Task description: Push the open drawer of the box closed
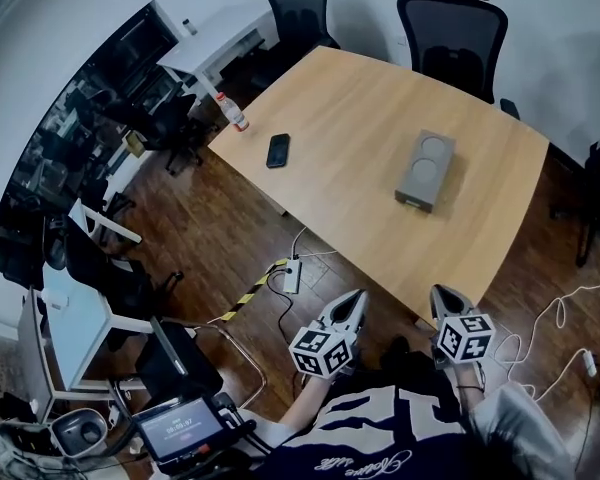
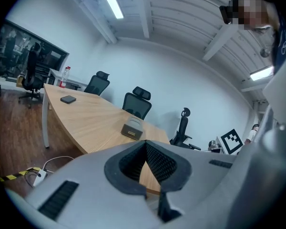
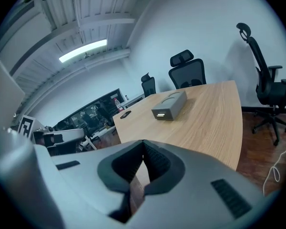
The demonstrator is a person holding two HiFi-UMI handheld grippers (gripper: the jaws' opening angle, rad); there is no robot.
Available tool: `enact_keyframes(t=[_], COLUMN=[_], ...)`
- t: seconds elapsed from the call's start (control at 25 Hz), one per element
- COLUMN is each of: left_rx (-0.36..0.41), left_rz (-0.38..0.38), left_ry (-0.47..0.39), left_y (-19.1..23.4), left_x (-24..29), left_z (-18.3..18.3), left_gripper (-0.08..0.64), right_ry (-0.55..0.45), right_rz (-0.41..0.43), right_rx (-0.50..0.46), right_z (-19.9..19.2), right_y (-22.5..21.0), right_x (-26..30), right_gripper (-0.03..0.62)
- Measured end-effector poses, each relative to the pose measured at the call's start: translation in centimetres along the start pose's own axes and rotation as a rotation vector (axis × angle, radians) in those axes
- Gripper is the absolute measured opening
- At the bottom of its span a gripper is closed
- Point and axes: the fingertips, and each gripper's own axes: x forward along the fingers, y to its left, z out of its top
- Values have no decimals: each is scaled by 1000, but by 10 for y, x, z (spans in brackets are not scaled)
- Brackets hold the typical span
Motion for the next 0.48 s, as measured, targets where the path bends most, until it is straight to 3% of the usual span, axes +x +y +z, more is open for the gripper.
enact_keyframes(t=[0.16, 0.48], left_rx=[-22, 22], left_rz=[-11, 1], left_ry=[-35, -39], left_y=[1, 12], left_x=[-27, -131], left_z=[-5, -22], left_gripper=[-2, -2], right_ry=[-9, -62], right_rz=[12, 19], right_rx=[-22, -31], right_z=[-7, -39], right_y=[24, 108], right_x=[-8, -41], right_gripper=[-3, -3])
